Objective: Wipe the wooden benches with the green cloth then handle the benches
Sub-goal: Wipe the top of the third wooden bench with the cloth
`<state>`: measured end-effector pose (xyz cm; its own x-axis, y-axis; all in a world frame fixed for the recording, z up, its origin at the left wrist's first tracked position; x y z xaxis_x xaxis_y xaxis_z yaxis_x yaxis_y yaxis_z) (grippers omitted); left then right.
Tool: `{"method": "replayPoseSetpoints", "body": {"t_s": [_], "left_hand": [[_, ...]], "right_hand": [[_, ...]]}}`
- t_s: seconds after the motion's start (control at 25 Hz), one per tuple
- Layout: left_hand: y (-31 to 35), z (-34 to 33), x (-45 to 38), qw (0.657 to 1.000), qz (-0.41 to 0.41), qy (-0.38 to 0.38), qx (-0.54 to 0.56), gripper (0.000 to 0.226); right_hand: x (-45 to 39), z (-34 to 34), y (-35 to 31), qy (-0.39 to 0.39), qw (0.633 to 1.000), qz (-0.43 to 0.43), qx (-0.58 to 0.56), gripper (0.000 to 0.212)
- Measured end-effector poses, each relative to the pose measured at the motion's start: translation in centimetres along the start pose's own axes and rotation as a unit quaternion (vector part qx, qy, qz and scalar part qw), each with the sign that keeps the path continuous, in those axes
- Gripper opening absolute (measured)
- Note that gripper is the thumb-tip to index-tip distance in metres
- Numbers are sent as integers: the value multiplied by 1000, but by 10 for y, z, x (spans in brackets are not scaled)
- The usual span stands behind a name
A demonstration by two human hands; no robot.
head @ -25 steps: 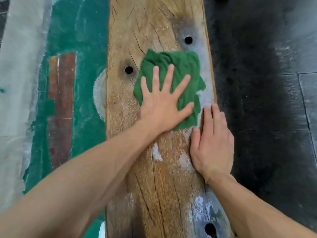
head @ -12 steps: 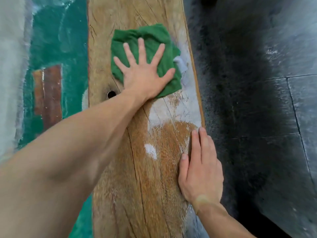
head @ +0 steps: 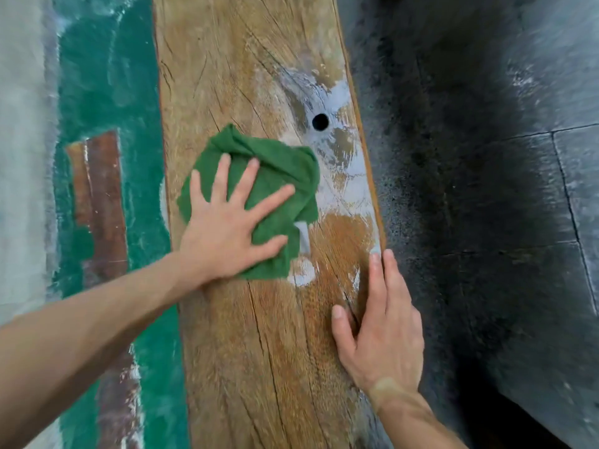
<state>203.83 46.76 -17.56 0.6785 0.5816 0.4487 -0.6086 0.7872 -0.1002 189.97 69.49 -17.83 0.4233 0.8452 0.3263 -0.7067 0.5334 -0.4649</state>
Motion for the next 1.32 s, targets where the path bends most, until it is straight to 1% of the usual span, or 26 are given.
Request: {"method": "replayPoseSetpoints", "body": {"t_s": [0.04,0.08,0.12,0.16,0.24,0.28,0.4,0.48,0.52,0.6,0.68,0.76,0.8,0.88,0.96,1.04,1.08,1.12,1.16,1.2,1.24,1.28,1.32], "left_hand": [[-10,17,-42,995,77,1,57,76],[-13,35,-80,986,131,3,103,77],[-7,47,-109,979,161,1,127,77],[5,54,-128,978,164,0,130,77],[45,54,-128,988,110,1,105,76],[64,47,-108,994,76,4,81,75],[96,7,-2,999,8,-1,51,78],[96,-21,70,998,-16,-26,51,80],[90,-30,93,998,-29,-39,50,80],[77,-31,97,996,-53,-52,50,78],[67,-16,61,997,-48,-46,35,78],[61,12,-2,999,-15,-17,42,79],[59,27,-42,998,9,-10,57,79],[45,54,-105,992,75,-19,97,78],[41,65,-134,987,118,-27,107,77],[51,56,-115,987,123,-20,97,76],[63,49,-92,989,117,-15,89,77],[80,41,-67,990,108,-9,89,78],[101,32,-40,991,99,-5,92,79],[123,19,-9,991,91,-8,94,80],[147,4,24,992,82,-16,96,81],[171,-10,56,992,68,-31,102,81],[194,-26,90,992,50,-47,109,81]], "right_hand": [[1,1,0,3,1000,0,-3,86],[1,2,0,3,1000,3,-3,86],[1,1,1,0,1000,4,1,87],[0,-1,0,-3,1000,5,3,87],[-2,-1,3,4,1000,1,10,86],[-1,-2,4,8,1000,-3,9,85],[0,-2,6,13,1000,-8,7,83],[-2,-3,5,1,1000,-14,15,83],[-2,-4,3,-6,1000,-15,22,84],[-3,-4,4,-14,999,-22,37,84],[-3,-6,4,-22,999,-21,43,83],[-2,-7,3,-20,999,-16,34,83],[-3,-6,5,-22,999,-22,28,83],[-4,-5,2,-36,999,-26,7,84],[-5,-1,3,-49,998,-25,-6,84],[-5,0,1,-58,998,6,-17,83],[-3,2,2,-52,996,20,-63,80],[-3,9,5,-38,989,6,-143,76],[-8,18,11,-21,968,-39,-246,73],[-16,25,15,-4,941,-92,-326,71],[-30,31,14,15,920,-126,-370,70],[-48,40,10,42,918,-139,-370,70],[-71,49,1,60,926,-125,-350,67]]}}
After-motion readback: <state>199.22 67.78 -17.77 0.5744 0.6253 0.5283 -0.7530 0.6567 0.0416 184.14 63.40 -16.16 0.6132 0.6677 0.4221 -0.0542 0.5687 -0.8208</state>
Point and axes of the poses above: each hand's wrist, its own x-axis away from the middle knuckle, its own z-axis out of the back of the hand, y = z × x, the point moved 5 cm from there along -x, towards the middle knuckle, and after that the axes turned 14 degrees about -y, right-handed, at the moved point
